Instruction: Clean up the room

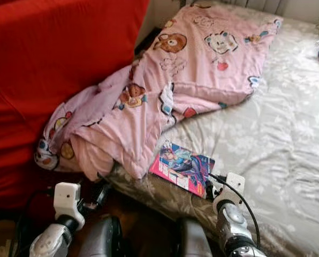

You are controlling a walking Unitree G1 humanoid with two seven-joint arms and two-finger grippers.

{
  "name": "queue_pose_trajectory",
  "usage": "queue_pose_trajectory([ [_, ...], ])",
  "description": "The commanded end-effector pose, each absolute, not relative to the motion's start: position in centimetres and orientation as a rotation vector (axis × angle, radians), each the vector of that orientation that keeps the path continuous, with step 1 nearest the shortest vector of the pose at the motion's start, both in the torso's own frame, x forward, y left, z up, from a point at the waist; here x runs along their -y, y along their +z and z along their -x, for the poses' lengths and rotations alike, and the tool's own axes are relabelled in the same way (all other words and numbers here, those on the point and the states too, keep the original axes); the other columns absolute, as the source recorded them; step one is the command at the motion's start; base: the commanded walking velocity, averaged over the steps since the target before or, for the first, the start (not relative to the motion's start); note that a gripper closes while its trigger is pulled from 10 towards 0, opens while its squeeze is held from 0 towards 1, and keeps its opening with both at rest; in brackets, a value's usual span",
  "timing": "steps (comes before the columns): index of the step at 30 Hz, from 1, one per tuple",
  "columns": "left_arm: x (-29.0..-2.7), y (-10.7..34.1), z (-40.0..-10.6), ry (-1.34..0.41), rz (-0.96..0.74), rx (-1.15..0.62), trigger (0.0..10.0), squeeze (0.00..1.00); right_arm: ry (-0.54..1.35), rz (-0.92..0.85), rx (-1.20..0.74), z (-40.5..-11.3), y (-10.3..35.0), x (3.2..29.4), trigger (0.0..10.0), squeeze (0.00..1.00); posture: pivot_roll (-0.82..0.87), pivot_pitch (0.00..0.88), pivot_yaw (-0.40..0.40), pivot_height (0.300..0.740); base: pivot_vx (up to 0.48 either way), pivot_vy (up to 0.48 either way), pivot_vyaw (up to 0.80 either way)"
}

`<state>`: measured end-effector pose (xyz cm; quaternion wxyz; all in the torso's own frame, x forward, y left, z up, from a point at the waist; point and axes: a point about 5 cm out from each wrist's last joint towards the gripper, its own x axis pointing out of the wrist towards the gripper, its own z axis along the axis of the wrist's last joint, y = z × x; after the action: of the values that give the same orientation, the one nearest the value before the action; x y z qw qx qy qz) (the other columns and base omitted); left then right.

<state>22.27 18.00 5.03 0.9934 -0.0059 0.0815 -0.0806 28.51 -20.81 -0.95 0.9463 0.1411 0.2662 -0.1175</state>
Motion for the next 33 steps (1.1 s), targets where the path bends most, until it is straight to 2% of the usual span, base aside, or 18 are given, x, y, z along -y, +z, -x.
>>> queue_pose_trajectory([
  [1, -18.0, 4.8, -21.6, -0.178, -0.004, -0.191, 10.0, 0.0, -0.258, -0.315, -0.589, -27.6, -1.9, 20.9, 10.0, 0.0, 0.02, 0.32, 0.012, 0.631, 0.0, 0.0, 0.0],
  [5, -18.2, 5.0, -20.9, -0.173, -0.008, -0.199, 10.0, 0.0, -0.254, -0.34, -0.603, -27.3, -2.2, 20.7, 10.0, 0.0, 0.04, 0.333, 0.021, 0.631, 0.0, 0.0, 0.0],
  [6, -18.2, 5.2, -20.5, -0.172, -0.009, -0.205, 10.0, 0.0, -0.253, -0.348, -0.601, -27.3, -2.2, 20.5, 7.1, 0.0, 0.05, 0.338, 0.025, 0.631, 0.0, 0.0, 0.0],
  [7, -18.2, 5.3, -20.4, -0.172, -0.01, -0.207, 10.0, 0.0, -0.252, -0.351, -0.598, -27.4, -2.2, 20.5, 7.1, 0.0, 0.05, 0.338, 0.025, 0.631, 0.0, 0.0, 0.0],
  [8, -18.2, 5.3, -20.2, -0.174, -0.012, -0.209, 10.0, 0.0, -0.251, -0.353, -0.593, -27.5, -2.1, 20.4, 1.2, 0.0, 0.05, 0.341, 0.028, 0.631, 0.0, 0.0, 0.0],
  [9, -18.3, 5.4, -19.9, -0.175, -0.015, -0.213, 10.0, 0.0, -0.246, -0.362, -0.578, -27.7, -1.9, 20.2, 0.0, 0.0, 0.05, 0.34, 0.03, 0.631, 0.0, 0.0, 0.0],
  [22, -18.4, 5.8, -19.9, -0.154, -0.026, -0.217, 10.0, 0.0, -0.217, -0.374, -0.505, -28.9, -0.7, 19.9, 0.0, 0.0, 0.06, 0.335, 0.032, 0.631, 0.0, 0.0, 0.0],
  [33, -18.5, 5.5, -20.1, -0.145, -0.027, -0.226, 10.0, 0.0, -0.2, -0.372, -0.52, -28.9, -0.8, 19.6, 0.0, 0.0, 0.05, 0.317, 0.027, 0.631, 0.0, 0.0, 0.0],
])
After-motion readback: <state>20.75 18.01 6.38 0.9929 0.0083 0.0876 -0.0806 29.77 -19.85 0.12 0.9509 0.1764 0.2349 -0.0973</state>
